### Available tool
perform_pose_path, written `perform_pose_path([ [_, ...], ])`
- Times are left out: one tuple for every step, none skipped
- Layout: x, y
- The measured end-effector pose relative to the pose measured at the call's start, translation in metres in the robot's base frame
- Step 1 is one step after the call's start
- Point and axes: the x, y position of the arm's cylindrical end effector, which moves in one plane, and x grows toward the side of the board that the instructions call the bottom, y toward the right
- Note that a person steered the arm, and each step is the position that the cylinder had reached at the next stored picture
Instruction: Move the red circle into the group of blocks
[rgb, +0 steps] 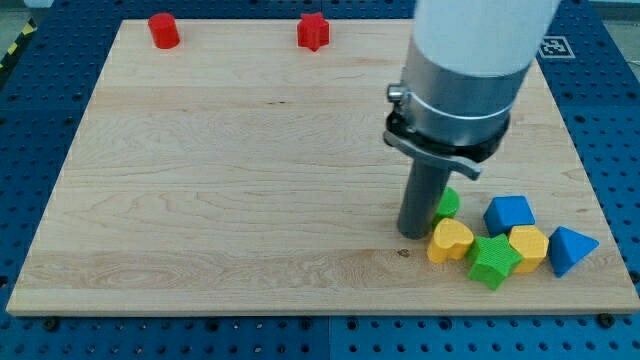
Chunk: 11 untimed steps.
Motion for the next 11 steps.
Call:
perform_pose_path([
  [0.000, -0.002],
  [0.000, -0.040],
  [-0.026, -0.065],
  [-0.083, -0.107],
  [-0.134, -0.179],
  [-0.179, -0.266],
  [-0.224, -0.338],
  [-0.272, -0.393],
  [-0.288, -0.399],
  [-0.312, -0.399],
  [-0.350, -0.399],
])
